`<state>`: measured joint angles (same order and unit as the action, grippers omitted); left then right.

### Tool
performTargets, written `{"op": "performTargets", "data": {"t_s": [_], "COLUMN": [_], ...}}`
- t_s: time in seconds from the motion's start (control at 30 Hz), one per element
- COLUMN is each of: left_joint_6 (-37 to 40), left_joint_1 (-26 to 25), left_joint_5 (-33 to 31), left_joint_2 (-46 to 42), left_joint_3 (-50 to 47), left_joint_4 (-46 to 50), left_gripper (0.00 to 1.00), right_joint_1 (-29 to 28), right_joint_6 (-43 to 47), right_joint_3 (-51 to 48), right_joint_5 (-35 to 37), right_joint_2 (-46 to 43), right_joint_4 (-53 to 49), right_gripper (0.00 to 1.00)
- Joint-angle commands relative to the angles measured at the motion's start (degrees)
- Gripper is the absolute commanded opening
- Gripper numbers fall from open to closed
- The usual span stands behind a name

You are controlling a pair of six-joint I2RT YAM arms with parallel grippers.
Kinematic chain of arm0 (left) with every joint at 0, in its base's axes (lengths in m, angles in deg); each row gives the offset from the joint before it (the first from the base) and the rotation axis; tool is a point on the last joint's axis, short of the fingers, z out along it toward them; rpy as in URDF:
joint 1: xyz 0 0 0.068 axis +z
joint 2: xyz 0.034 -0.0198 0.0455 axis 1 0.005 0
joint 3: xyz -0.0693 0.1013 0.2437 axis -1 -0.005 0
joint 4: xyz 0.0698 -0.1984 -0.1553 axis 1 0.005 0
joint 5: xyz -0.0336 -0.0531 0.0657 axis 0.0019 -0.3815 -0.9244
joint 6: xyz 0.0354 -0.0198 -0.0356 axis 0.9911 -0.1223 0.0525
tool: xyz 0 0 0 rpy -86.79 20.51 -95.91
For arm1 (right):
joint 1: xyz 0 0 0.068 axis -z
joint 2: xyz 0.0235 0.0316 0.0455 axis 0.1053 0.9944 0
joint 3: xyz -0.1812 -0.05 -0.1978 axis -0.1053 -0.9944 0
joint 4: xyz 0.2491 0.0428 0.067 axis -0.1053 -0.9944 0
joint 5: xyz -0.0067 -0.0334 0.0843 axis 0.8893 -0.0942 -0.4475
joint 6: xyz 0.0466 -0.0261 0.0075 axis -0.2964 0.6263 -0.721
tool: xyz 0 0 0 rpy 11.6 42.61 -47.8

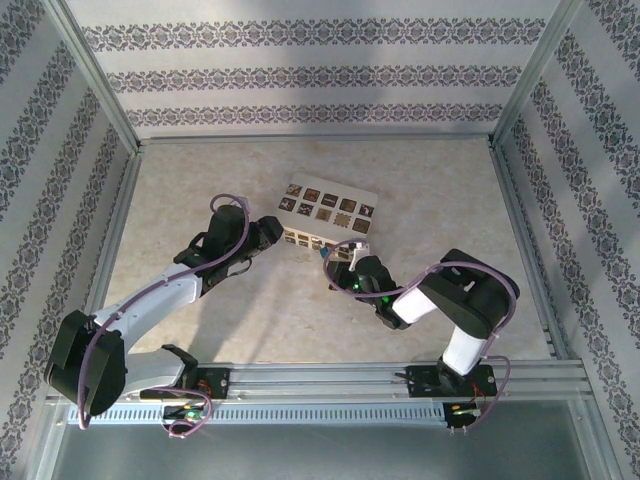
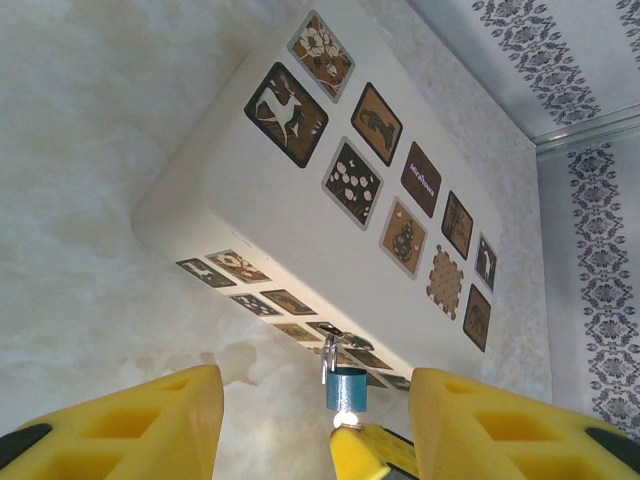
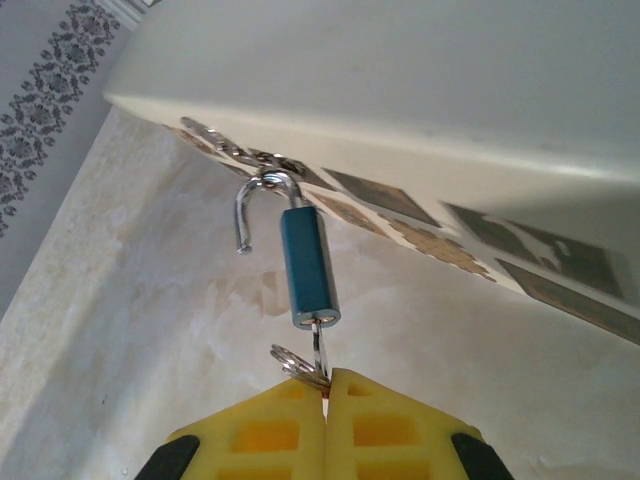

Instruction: Unlock a padlock with a key

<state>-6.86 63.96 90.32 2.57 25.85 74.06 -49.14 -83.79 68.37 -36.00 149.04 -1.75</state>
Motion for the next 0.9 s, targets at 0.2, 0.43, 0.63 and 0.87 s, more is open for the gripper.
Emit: {"op": "performTargets", "data": {"t_s": [0.2,0.43,0.63,0.87], "left_joint_6": [2.1,2.1,2.9,5.9], "left_joint_1": [1.0,1.4,2.2,5.3], "left_joint_5": [-2.1,-2.3,-2.8,-2.8], "left_joint_2": [-2.3,-2.5,-2.9,-4.2], "left_joint_3": [0.7,0.4,0.4,1.2], "left_joint_4": [2.2,2.3,3.3,5.2], "left_gripper": [0.52,0.52,0.53,0.6], "right_joint_1": [1.9,2.3,2.4,2.5], "right_joint_6": [-5.2,-6.0,-4.8,-3.4], "right_joint_3": [0.2,0.5,-0.5,-3.4], "right_joint_5": [-2.5,-3.3,-1.9,1.1], "right_joint_2": [5.3,6.6,4.6,0.1], "right_joint_4": [6.8,7.9,6.8,4.0], "right_gripper": [0.0,0.02,0.1,0.29]}}
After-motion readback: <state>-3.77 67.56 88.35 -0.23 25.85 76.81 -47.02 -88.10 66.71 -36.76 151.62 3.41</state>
